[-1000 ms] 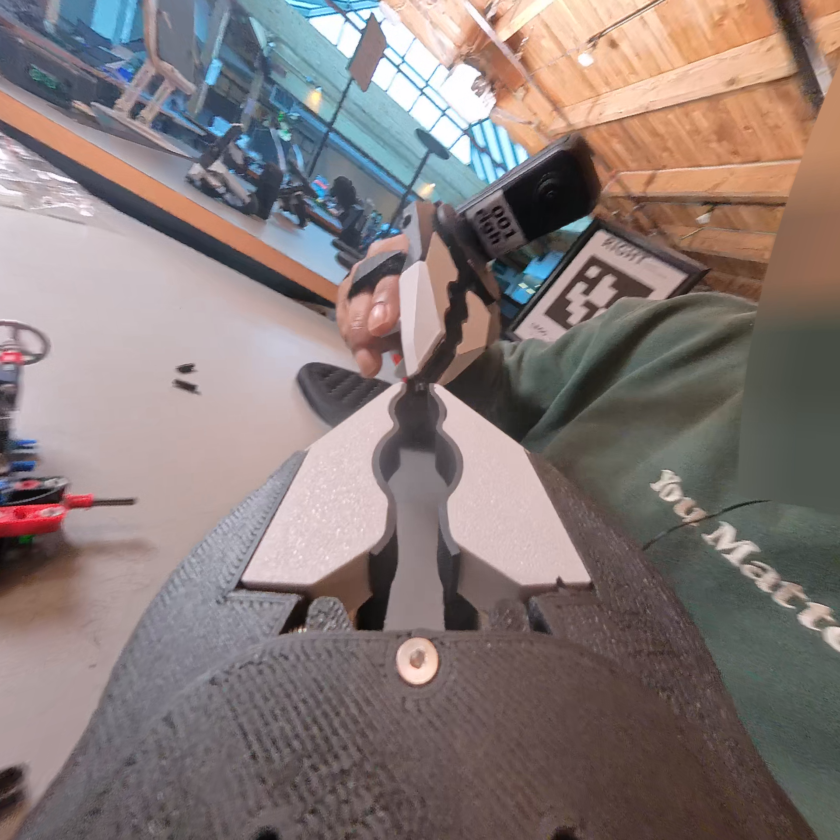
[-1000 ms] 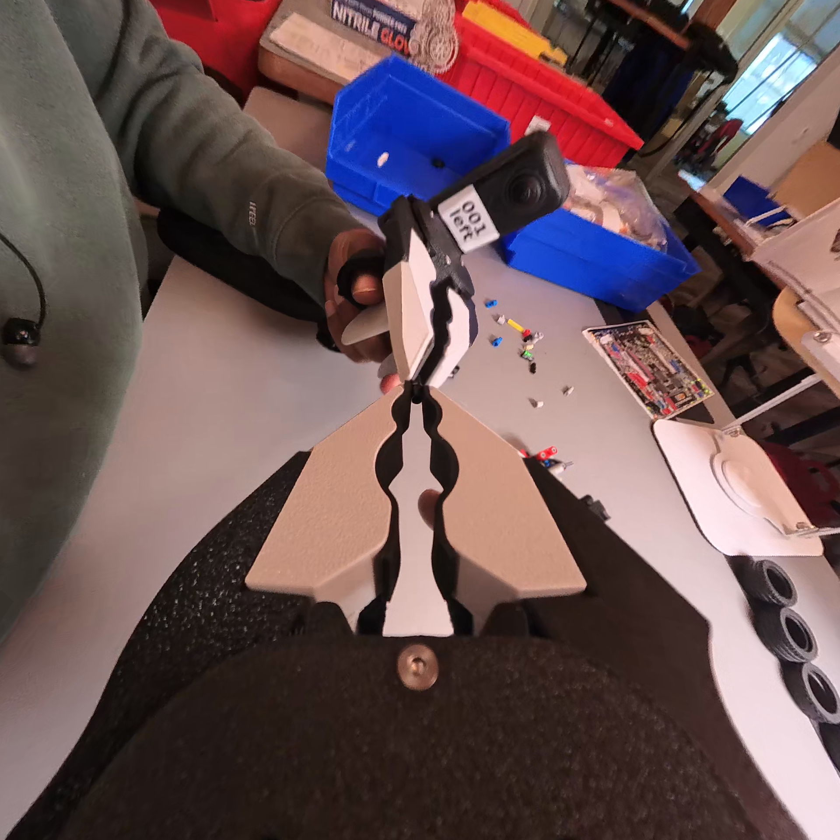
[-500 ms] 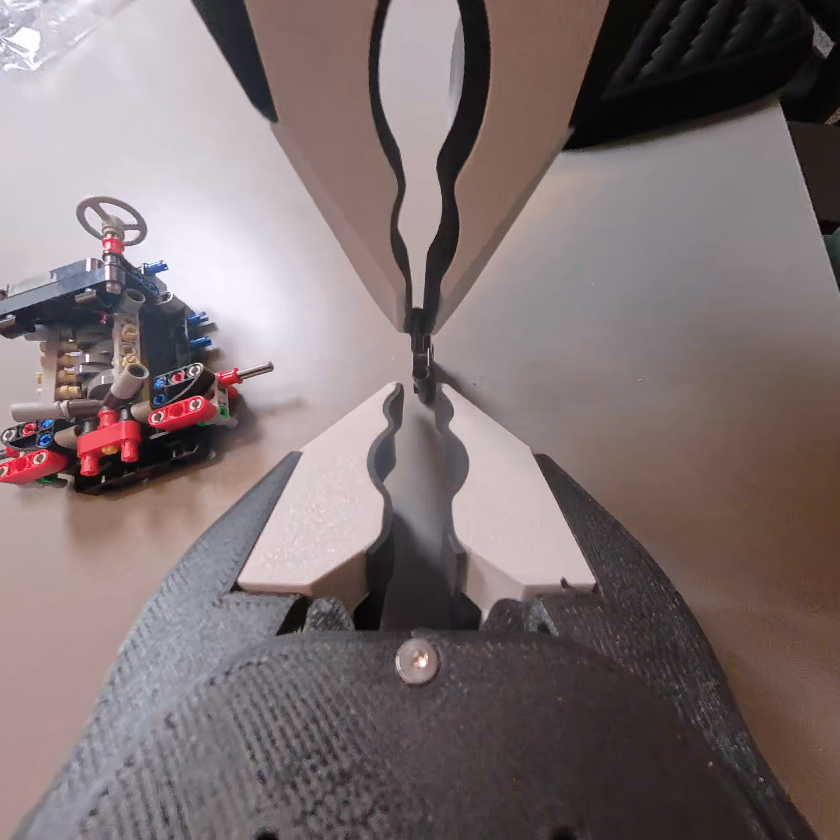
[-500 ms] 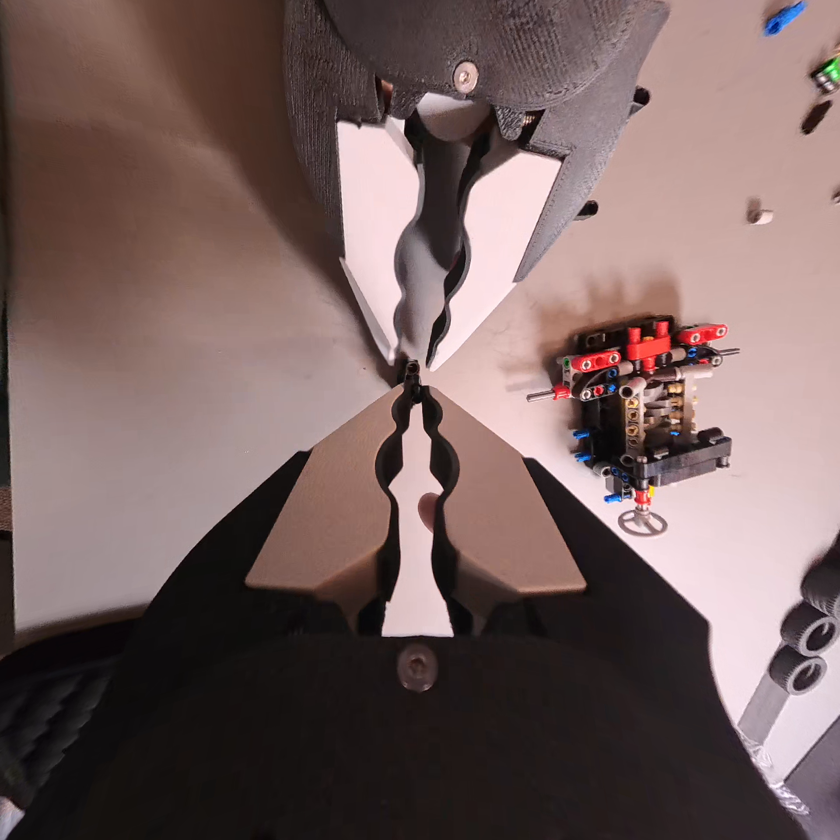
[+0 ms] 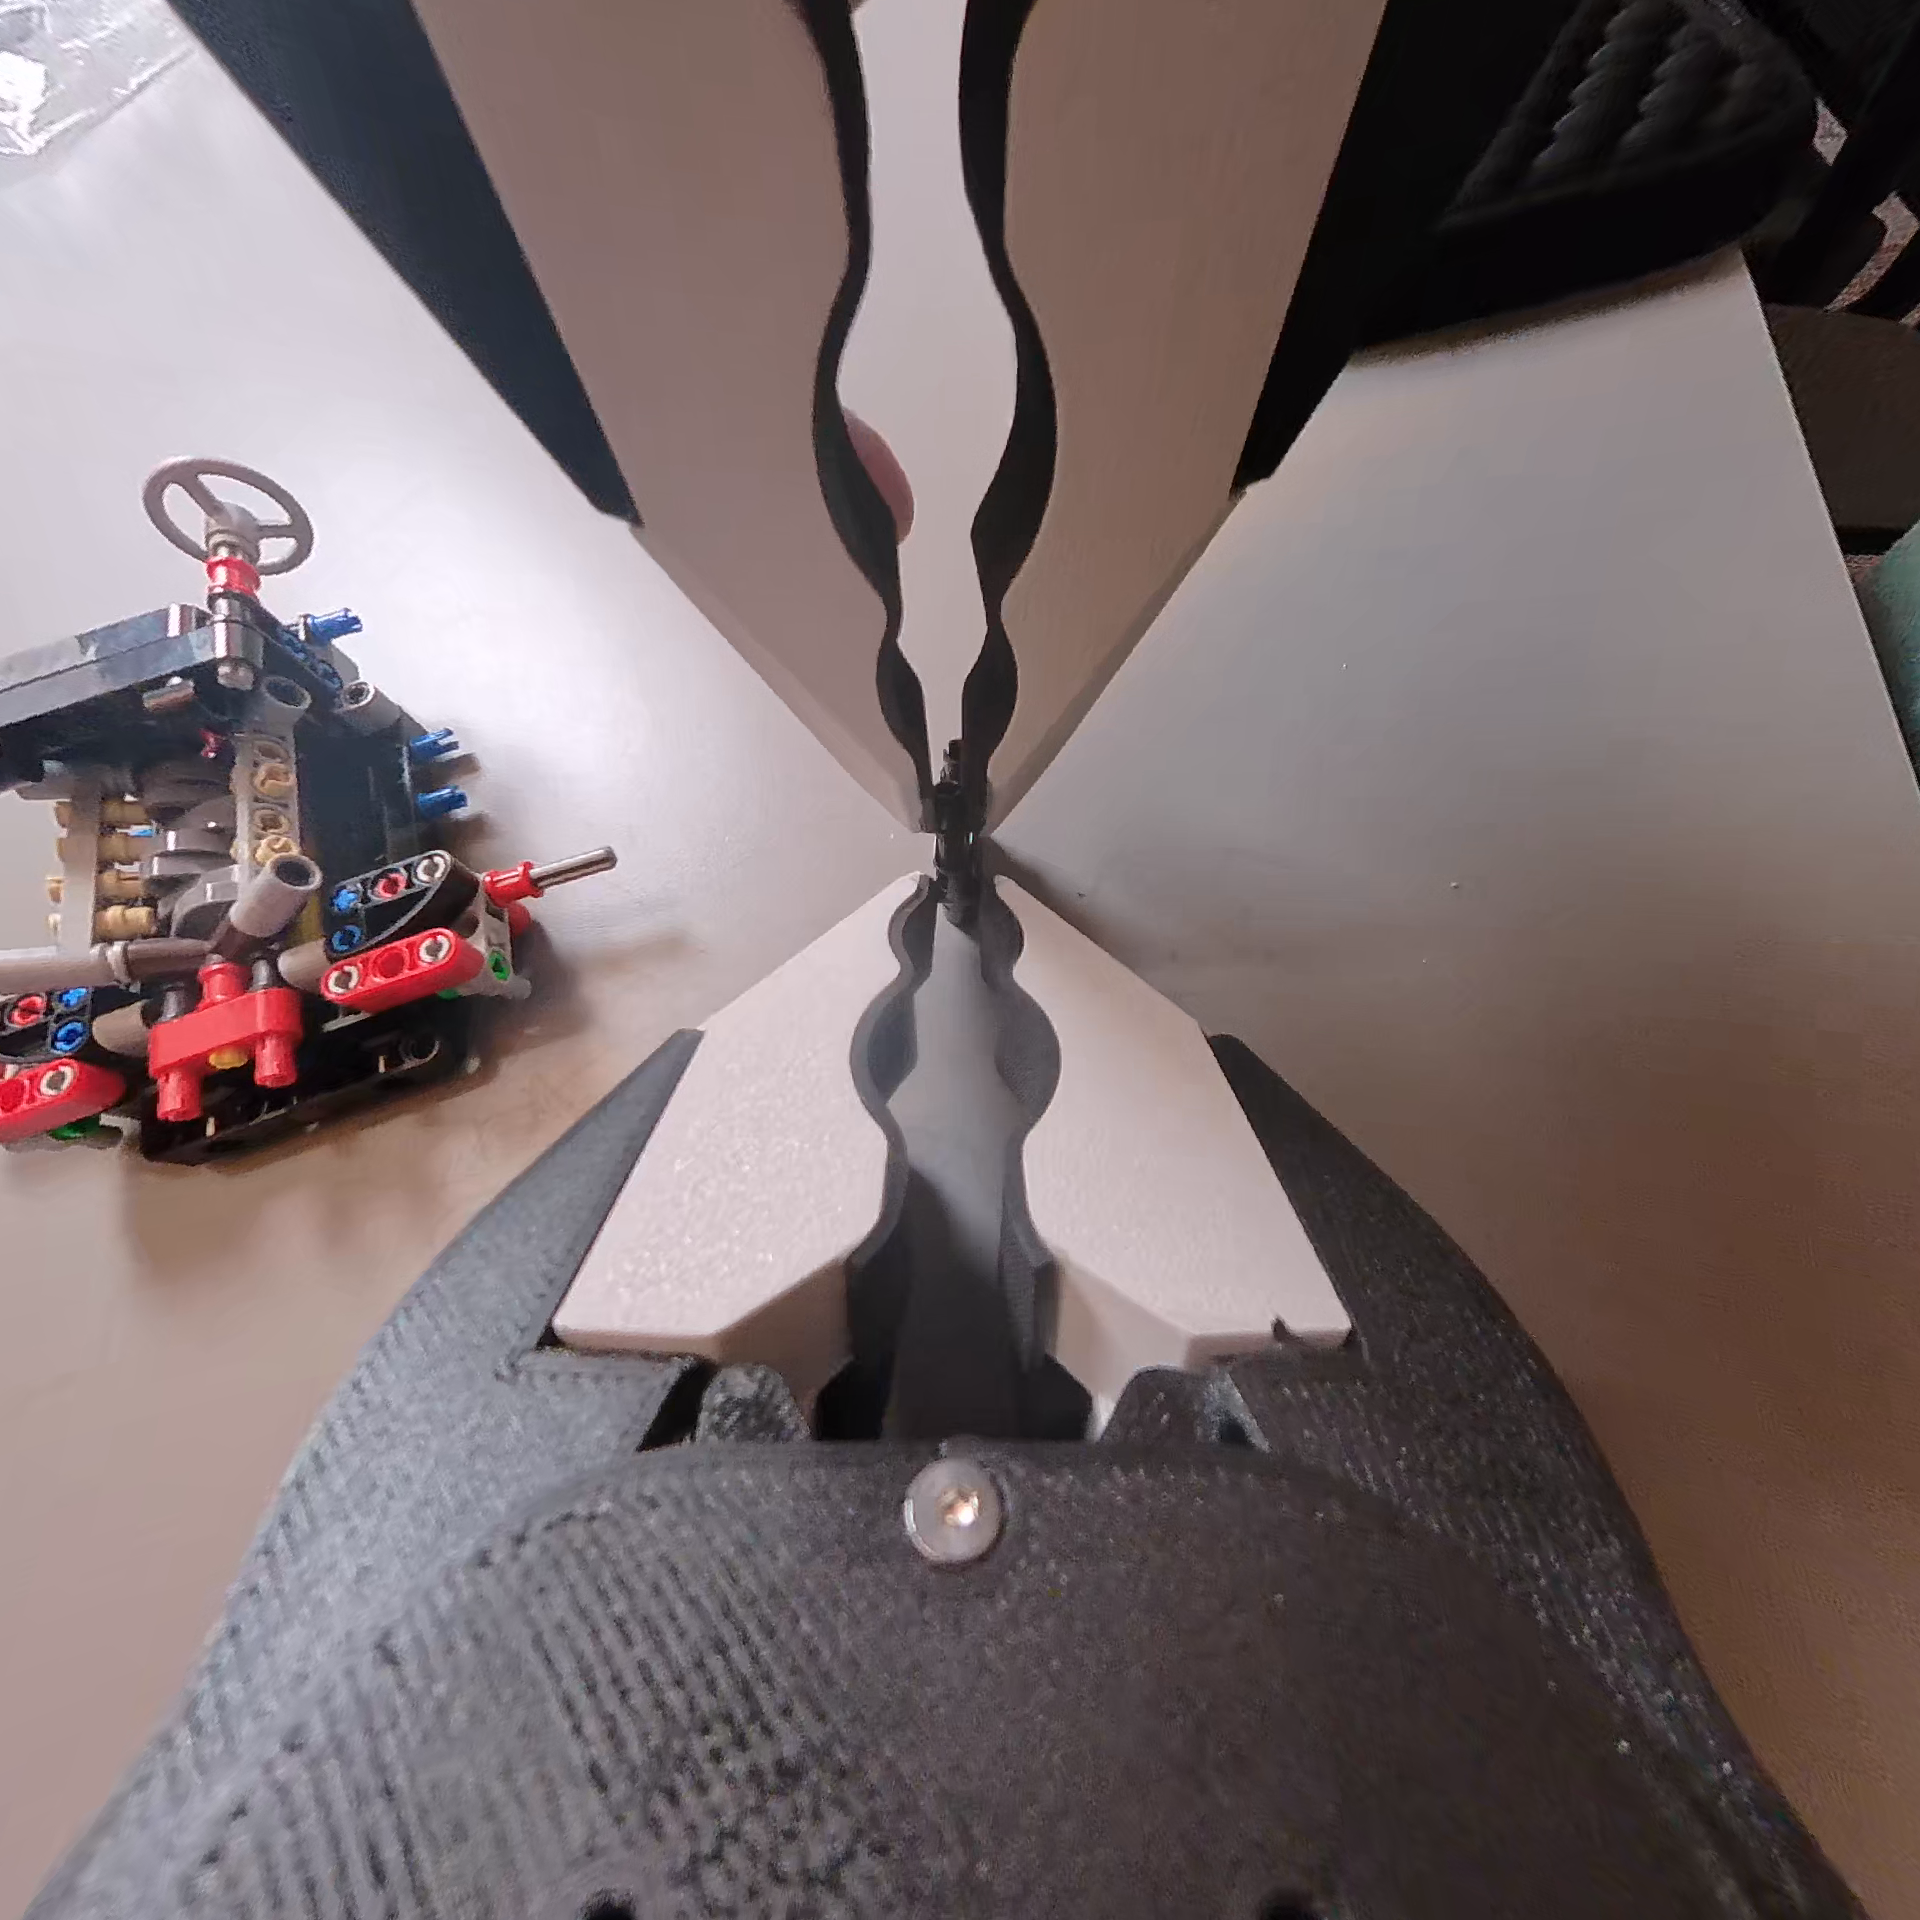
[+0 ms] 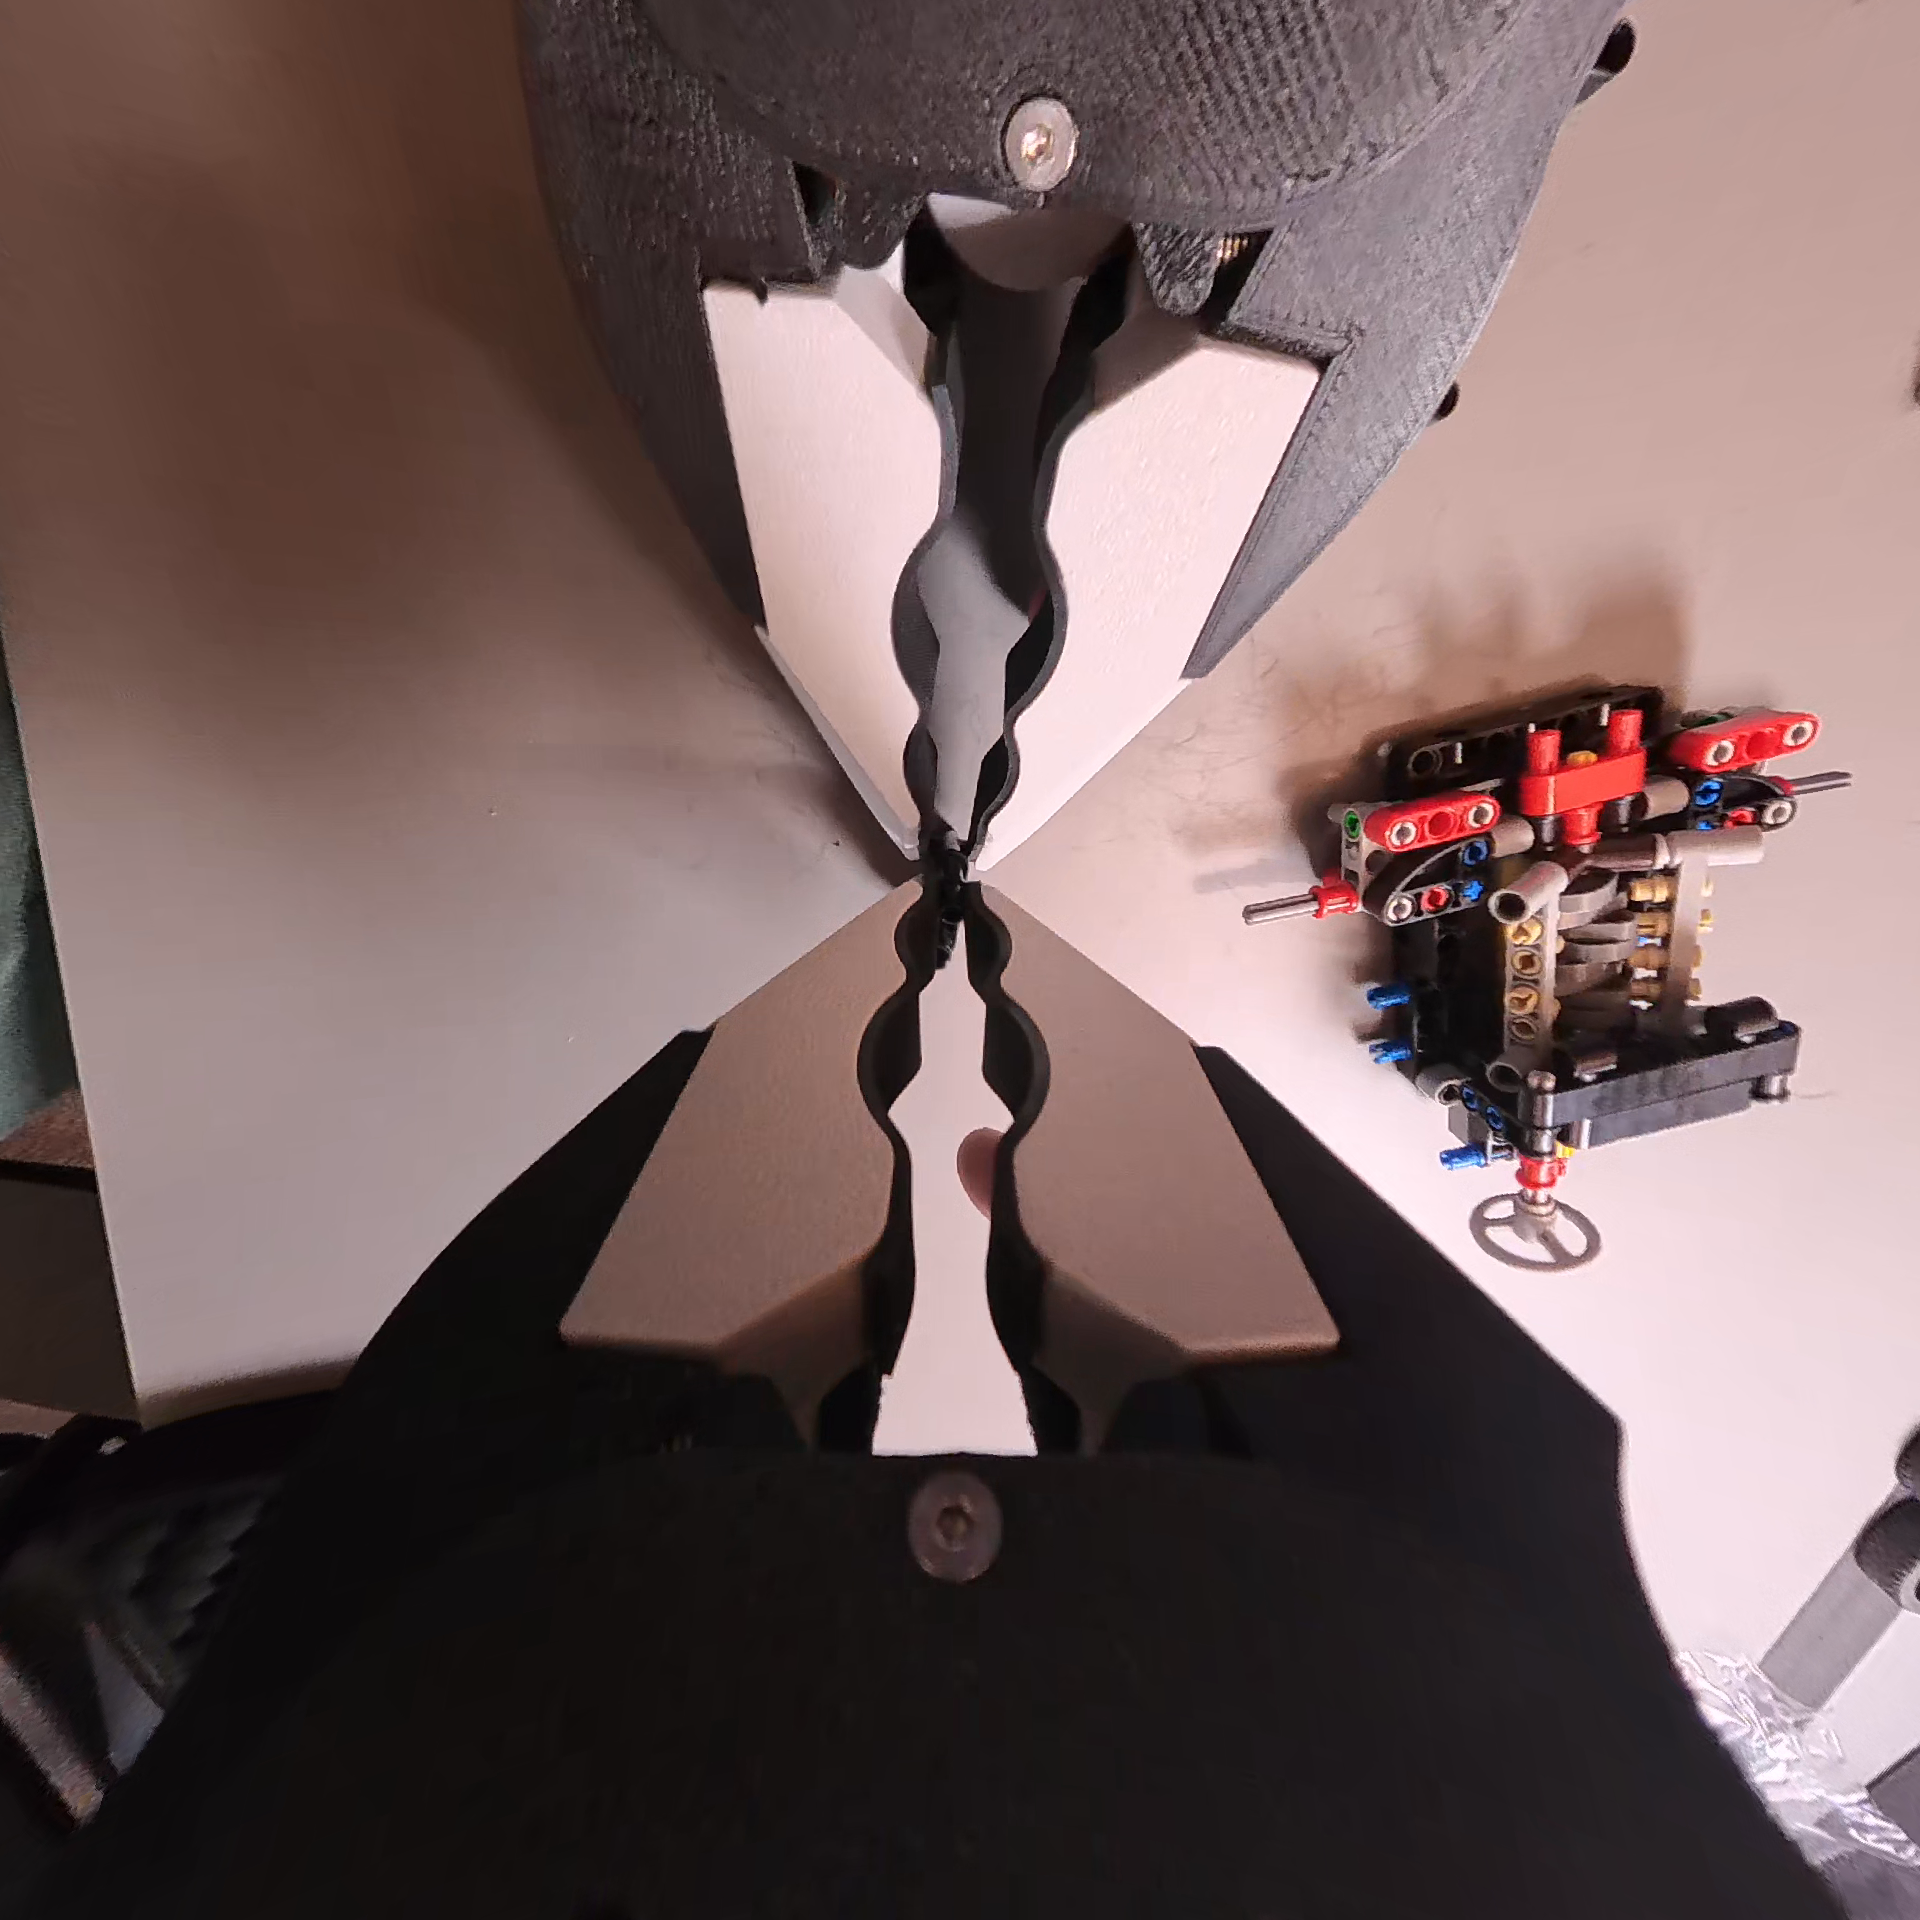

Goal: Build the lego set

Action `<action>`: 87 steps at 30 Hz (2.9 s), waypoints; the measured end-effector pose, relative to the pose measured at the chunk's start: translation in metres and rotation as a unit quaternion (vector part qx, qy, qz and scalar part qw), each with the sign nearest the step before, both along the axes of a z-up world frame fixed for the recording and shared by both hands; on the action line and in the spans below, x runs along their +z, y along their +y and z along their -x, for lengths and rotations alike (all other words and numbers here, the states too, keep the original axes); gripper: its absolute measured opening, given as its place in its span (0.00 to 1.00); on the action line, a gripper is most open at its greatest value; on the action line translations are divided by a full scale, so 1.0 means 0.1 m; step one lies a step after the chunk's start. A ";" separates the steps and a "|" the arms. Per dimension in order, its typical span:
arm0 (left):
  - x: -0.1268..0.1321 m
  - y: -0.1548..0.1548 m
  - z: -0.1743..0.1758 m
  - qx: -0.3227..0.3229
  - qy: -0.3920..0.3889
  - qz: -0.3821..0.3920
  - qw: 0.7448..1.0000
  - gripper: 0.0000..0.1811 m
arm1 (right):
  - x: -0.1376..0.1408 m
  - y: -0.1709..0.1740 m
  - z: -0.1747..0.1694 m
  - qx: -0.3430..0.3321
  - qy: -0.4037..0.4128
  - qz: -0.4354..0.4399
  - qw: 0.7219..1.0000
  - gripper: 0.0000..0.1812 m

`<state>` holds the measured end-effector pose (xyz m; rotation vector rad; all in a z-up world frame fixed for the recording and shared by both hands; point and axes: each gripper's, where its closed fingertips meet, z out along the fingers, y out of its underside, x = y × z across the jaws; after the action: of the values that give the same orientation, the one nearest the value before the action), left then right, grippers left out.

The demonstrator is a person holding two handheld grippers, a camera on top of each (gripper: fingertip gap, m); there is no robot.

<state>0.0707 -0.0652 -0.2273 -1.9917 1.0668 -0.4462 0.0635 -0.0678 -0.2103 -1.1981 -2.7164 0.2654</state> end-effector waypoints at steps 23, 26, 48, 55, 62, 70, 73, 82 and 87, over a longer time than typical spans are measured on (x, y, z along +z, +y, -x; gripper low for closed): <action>0.00 -0.05 0.11 0.029 -0.009 0.027 0.999 0.07 | 0.16 -0.03 -0.15 -0.096 0.089 0.094 0.987 0.02; 0.02 -0.09 0.07 0.022 -0.016 0.030 0.999 0.08 | -0.01 -0.06 -0.20 -0.114 0.096 0.099 0.984 0.02; 0.02 0.00 -0.07 -0.082 -0.020 0.020 0.996 0.13 | 0.01 0.02 -0.20 -0.089 0.144 0.118 0.978 0.02; 0.02 0.06 -0.08 -0.025 -0.008 0.006 1.000 0.12 | 0.11 -0.01 -0.19 -0.060 0.121 0.061 0.989 0.02; 0.02 0.04 -0.08 0.012 -0.018 0.019 1.000 0.15 | 0.08 0.00 -0.13 -0.041 0.087 0.002 0.995 0.02; 0.04 -0.04 -0.01 0.003 -0.025 0.023 0.999 0.07 | 0.03 0.02 -0.14 -0.040 0.056 -0.020 0.997 0.02; 0.04 -0.01 -0.01 0.000 -0.030 0.021 0.999 0.07 | 0.02 0.04 -0.14 -0.035 0.044 -0.033 0.998 0.02; 0.05 -0.02 -0.04 -0.015 -0.037 0.026 0.999 0.04 | 0.02 0.05 -0.15 0.000 0.006 -0.072 0.997 0.02; 0.05 -0.02 -0.05 -0.019 -0.049 0.044 0.998 0.04 | 0.02 0.06 -0.14 0.064 -0.014 -0.114 0.991 0.02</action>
<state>0.0753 -0.0667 -0.2228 -2.0067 1.0409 -0.6142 0.0771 -0.0621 -0.2083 -0.9752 -2.7591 -0.0470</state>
